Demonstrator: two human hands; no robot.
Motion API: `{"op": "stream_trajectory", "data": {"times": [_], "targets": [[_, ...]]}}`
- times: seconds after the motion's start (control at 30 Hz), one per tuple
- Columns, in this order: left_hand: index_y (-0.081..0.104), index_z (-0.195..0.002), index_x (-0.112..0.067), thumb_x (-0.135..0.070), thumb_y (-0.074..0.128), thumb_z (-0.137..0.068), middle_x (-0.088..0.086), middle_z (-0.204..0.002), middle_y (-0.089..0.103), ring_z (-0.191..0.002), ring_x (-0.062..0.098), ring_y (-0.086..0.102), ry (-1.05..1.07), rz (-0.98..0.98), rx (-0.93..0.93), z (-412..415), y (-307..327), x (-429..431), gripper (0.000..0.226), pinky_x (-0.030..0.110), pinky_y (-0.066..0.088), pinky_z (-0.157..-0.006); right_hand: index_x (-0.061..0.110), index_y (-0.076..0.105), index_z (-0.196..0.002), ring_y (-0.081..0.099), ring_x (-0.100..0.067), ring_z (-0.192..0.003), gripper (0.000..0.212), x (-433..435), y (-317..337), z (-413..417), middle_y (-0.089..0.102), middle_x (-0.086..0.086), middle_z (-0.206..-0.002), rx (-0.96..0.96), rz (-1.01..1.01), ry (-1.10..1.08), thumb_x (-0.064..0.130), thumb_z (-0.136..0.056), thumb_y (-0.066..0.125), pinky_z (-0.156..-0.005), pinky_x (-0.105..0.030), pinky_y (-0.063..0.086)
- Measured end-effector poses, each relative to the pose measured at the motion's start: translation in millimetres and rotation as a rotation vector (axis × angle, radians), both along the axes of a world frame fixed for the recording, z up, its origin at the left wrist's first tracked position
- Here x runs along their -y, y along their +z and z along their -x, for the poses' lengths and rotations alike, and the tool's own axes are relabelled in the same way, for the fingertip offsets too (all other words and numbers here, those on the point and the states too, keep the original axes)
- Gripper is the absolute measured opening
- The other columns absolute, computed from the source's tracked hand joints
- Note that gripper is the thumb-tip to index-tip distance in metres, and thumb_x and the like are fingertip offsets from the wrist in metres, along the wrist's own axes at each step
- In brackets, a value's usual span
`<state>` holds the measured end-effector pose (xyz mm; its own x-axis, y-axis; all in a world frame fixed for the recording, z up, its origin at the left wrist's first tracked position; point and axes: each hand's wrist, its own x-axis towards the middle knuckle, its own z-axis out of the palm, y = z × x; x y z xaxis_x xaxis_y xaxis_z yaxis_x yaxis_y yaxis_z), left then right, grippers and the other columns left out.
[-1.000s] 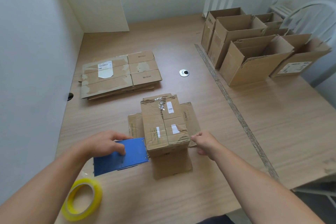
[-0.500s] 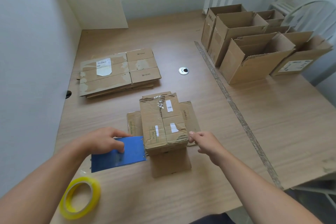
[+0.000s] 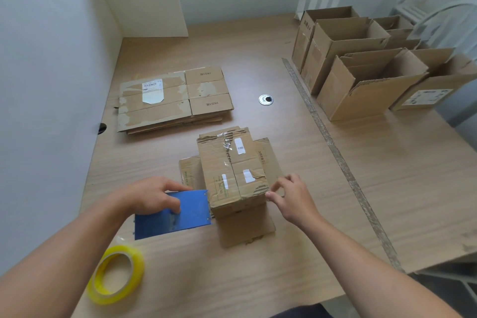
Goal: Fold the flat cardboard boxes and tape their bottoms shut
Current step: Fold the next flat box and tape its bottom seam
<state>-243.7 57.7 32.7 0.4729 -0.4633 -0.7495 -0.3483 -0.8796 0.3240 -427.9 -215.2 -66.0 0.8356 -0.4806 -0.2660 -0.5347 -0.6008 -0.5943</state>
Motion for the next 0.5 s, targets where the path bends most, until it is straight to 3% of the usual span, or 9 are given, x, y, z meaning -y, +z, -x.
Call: {"op": "stream_trajectory", "data": {"times": [0.1, 0.17, 0.23, 0.37, 0.5], "targets": [[0.054, -0.128, -0.058, -0.031, 0.064, -0.084, -0.013, -0.113, 0.065, -0.096, 0.01, 0.059, 0.003, 0.011, -0.006, 1.4, 0.0, 0.9, 0.052, 0.029, 0.048, -0.074, 0.041, 0.031, -0.145, 0.024, -0.026, -0.138, 0.06, 0.5, 4.9, -8.2, 0.021, 0.0, -0.152, -0.007, 0.159, 0.186, 0.036, -0.092, 0.059, -0.113, -0.046, 0.032], [0.054, -0.127, -0.059, -0.04, 0.06, -0.072, -0.011, -0.114, 0.065, -0.096, 0.011, 0.059, 0.008, 0.02, -0.028, 2.0, 0.5, 1.6, 0.058, 0.031, 0.05, -0.079, 0.049, 0.008, -0.15, -0.003, -0.022, -0.15, 0.077, -0.7, 7.6, -18.3, -0.003, 0.005, -0.162, -0.009, 0.271, 0.394, 0.03, -0.091, 0.054, -0.119, -0.049, 0.014], [0.054, -0.127, -0.059, -0.043, 0.054, -0.064, -0.011, -0.114, 0.065, -0.098, 0.013, 0.06, 0.016, 0.037, -0.048, 2.9, -0.4, 0.3, 0.065, 0.036, 0.052, -0.087, 0.049, -0.002, -0.152, -0.022, -0.02, -0.15, 0.079, -8.3, 7.7, -31.0, -0.015, 0.007, -0.164, -0.003, 0.38, 0.598, 0.035, -0.093, 0.05, -0.119, -0.046, -0.004], [0.054, -0.125, -0.06, -0.044, 0.055, -0.063, -0.012, -0.114, 0.066, -0.1, 0.013, 0.06, 0.028, 0.083, -0.033, 3.7, -4.9, -7.0, 0.064, 0.04, 0.052, -0.092, 0.048, -0.001, -0.154, -0.021, -0.021, -0.151, 0.066, -34.7, -0.3, -50.9, -0.014, 0.007, -0.166, -0.038, 0.498, 0.789, 0.064, -0.098, 0.028, -0.117, -0.049, -0.017], [0.054, -0.125, -0.06, -0.044, 0.057, -0.063, -0.015, -0.12, 0.065, -0.106, 0.012, 0.059, 0.038, 0.136, -0.02, 5.4, -11.5, -14.3, 0.064, 0.038, 0.048, -0.097, 0.053, -0.002, -0.152, -0.01, -0.021, -0.153, 0.064, -42.8, -7.3, -52.4, -0.006, 0.011, -0.166, -0.106, 0.601, 0.751, 0.07, -0.09, 0.007, -0.113, -0.048, -0.023]]}}
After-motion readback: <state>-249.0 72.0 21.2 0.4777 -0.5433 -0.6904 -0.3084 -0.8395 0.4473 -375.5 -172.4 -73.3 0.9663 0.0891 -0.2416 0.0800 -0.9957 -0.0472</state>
